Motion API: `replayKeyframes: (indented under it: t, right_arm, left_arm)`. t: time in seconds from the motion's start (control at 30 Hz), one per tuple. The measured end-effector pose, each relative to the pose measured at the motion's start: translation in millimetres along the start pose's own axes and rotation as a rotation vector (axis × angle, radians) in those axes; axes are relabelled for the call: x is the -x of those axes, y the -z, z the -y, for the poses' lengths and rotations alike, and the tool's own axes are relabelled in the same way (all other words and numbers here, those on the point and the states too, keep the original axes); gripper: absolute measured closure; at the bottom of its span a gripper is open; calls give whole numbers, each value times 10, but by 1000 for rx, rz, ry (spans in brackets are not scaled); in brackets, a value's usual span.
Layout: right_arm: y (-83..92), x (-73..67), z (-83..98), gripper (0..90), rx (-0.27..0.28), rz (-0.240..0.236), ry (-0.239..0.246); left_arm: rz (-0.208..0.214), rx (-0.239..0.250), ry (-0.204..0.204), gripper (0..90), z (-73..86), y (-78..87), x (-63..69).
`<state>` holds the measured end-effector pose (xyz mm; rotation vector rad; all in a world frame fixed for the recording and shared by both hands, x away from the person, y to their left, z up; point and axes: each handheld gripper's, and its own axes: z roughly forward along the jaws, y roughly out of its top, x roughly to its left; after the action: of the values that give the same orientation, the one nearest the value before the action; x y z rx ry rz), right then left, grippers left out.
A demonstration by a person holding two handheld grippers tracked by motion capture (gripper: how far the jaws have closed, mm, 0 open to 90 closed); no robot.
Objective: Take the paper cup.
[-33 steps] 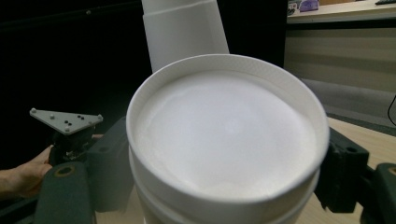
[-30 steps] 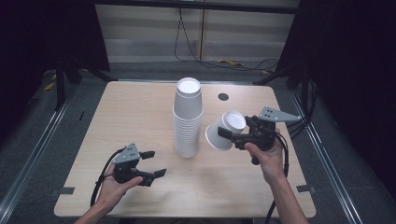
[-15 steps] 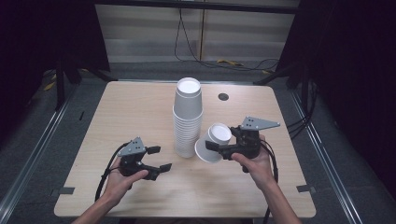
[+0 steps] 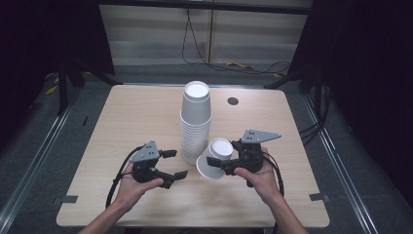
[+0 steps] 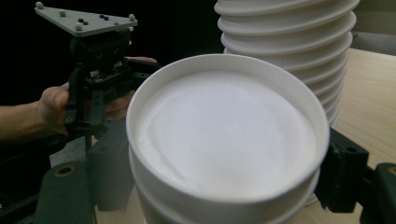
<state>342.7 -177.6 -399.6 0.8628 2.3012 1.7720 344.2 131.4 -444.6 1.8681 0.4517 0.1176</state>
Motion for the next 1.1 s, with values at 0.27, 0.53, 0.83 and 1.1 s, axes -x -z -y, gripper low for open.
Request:
replayKeyframes:
  t: [0.27, 0.53, 0.83, 1.1]
  right_arm:
    - [-93, -13, 126, 219, -4, -33, -11]
    - [-175, -40, 168, 219, -11, -69, -28]
    - [-276, -82, 224, 222, -7, -133, -60]
    - [-339, -125, 244, 225, -16, -143, -56]
  left_arm:
    - [0, 21, -32, 158, 24, -32, 80]
    - [72, 20, -16, 157, 47, -107, 130]
    - [111, 20, 4, 156, 100, -164, 147]
    - [140, 33, 20, 147, 100, -189, 134]
